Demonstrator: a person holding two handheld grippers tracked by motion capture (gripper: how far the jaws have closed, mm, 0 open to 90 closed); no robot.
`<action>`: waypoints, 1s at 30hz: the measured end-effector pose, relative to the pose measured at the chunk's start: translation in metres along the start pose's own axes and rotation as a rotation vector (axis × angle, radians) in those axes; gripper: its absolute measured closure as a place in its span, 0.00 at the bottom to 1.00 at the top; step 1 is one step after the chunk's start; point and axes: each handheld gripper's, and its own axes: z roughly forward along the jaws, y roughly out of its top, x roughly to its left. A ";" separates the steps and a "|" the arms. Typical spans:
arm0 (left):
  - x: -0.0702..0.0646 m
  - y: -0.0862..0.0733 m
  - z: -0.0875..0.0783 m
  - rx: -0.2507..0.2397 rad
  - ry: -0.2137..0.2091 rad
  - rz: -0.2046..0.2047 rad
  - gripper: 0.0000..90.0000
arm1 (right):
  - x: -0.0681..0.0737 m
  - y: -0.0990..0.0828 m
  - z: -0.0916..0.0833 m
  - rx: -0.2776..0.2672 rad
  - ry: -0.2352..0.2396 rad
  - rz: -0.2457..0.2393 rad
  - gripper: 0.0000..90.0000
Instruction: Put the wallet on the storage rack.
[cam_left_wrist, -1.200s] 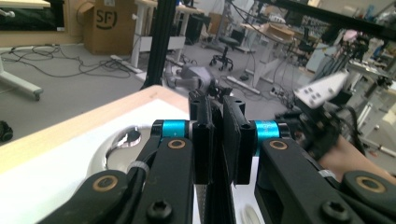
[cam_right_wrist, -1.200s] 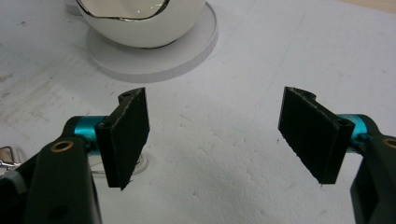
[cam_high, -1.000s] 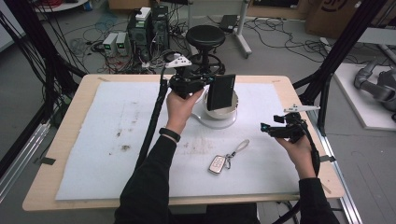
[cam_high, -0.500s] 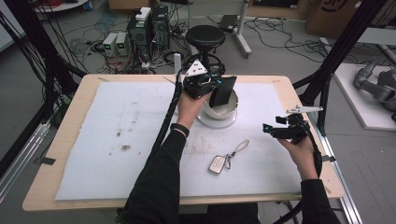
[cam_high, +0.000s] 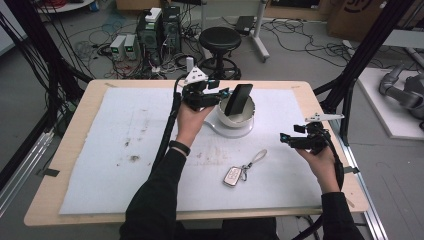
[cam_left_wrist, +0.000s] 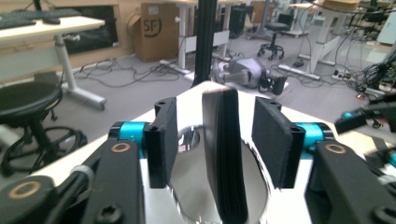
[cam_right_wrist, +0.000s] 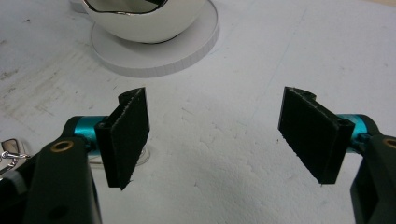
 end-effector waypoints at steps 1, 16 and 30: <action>-0.001 -0.001 -0.007 0.011 0.000 -0.004 0.53 | 0.000 0.000 0.000 0.003 0.000 0.003 0.28; -0.004 -0.037 -0.109 0.197 0.020 -0.051 0.33 | 0.003 0.005 0.006 0.014 0.005 -0.008 0.28; 0.013 -0.061 -0.146 0.203 0.073 -0.084 0.32 | 0.003 0.006 0.008 0.022 -0.003 -0.007 0.28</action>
